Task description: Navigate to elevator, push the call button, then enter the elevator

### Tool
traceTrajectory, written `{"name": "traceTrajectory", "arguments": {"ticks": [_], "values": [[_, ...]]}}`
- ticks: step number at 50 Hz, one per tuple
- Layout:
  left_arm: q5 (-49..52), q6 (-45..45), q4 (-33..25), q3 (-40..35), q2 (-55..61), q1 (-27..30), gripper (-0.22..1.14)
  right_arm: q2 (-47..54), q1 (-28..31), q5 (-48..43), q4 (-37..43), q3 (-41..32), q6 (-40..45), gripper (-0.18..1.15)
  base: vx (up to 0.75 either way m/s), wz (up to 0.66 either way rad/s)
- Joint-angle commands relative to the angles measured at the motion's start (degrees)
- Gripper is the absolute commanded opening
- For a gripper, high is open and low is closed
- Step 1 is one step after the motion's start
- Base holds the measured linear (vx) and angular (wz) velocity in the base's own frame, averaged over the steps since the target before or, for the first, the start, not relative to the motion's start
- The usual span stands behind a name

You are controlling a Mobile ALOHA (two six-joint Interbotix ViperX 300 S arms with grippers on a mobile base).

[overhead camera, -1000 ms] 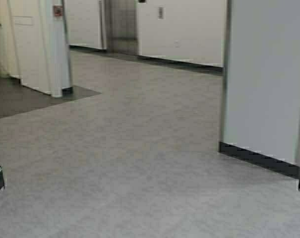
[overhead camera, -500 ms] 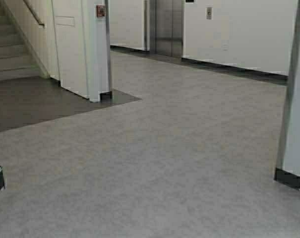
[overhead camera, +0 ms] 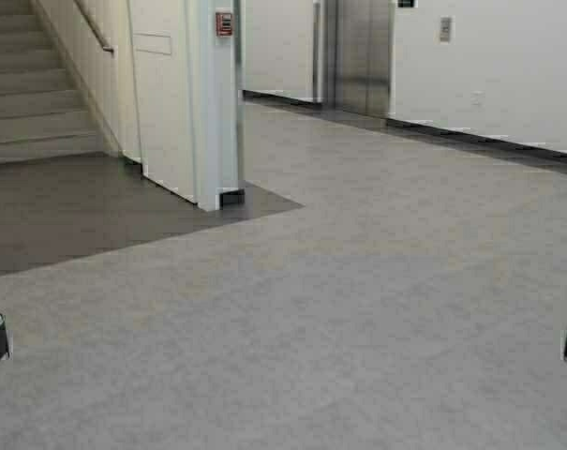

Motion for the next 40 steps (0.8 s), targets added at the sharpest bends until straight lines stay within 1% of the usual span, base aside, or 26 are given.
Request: {"name": "traceTrajectory", "arguments": {"ticks": [1,13,26,40], "values": [[-0.35,-0.26,0.35,-1.23,0.26,0.0,0.03,0.53,0.09,-0.44,-0.09,-1.14,-0.09,0.05,0.78,0.12],[-0.35,-0.44,0.26,-1.41,0.18,0.0,0.03,2.37,0.09,-0.44,-0.09,-1.93,-0.09,0.05,0.78,0.03],[-0.35,0.0,0.26,-1.05,1.41,0.0,0.03,2.37,0.09,-0.44,-0.09,-2.02,0.18,0.05,0.79,-0.15],[-0.35,-0.09,0.35,-1.49,2.02,0.0,0.03,2.02,0.18,-0.44,-0.09,-2.29,0.44,0.05,0.78,-0.06]]}}
